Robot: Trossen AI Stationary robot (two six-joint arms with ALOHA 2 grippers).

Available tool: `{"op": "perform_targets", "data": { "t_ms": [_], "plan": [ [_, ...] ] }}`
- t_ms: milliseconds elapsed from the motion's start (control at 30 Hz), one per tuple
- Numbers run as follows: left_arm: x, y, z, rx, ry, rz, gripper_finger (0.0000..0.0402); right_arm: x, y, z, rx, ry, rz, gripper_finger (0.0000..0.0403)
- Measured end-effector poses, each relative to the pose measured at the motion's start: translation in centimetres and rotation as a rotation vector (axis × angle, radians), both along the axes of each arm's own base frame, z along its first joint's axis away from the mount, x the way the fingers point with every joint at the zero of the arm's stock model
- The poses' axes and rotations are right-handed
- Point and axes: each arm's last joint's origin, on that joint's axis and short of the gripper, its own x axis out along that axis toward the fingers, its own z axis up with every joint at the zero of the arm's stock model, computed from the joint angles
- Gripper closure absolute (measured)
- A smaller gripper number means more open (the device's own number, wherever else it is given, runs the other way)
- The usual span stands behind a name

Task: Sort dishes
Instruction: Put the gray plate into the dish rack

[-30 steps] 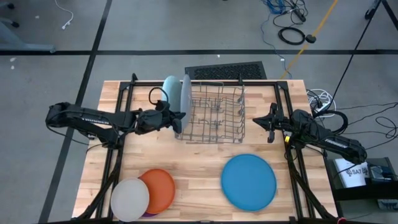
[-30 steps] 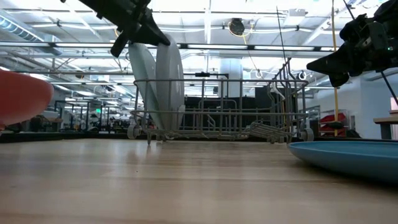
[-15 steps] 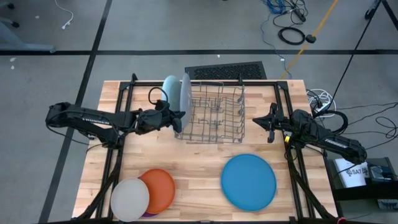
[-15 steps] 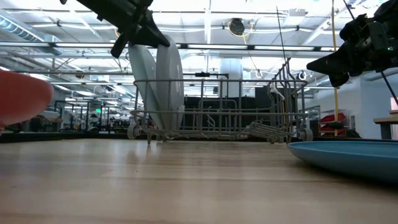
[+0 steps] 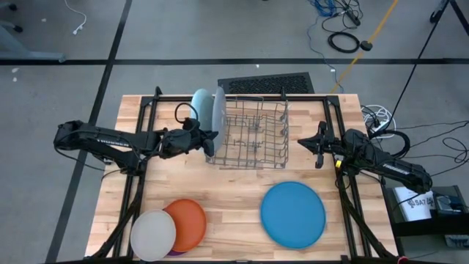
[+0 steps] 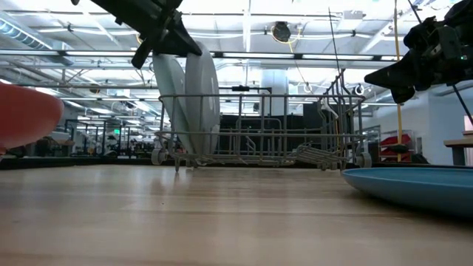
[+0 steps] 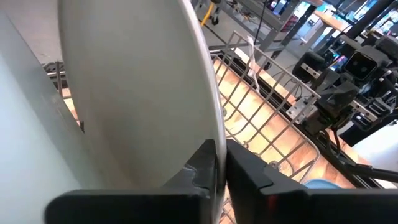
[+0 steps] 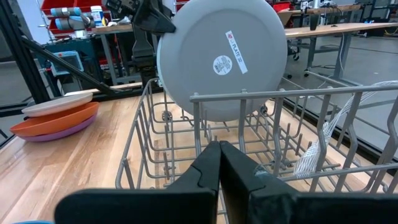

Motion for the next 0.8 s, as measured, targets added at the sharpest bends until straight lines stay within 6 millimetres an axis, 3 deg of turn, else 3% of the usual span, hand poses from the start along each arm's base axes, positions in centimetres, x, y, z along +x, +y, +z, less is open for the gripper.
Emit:
{"op": "perform_targets", "data": {
  "t_ms": [367,800],
  "plan": [
    [-0.1,0.0,0.7,0.027,-0.042,-0.001,0.0263,0.0,0.0,0.0,0.0,0.0,0.0,0.0399],
    [-1.7,-0.6,3.9,0.137,-0.192,-0.055,0.0281,0.0,0.0,-0.1,0.002,0.006,0.0,0.0399]
  ]
}}
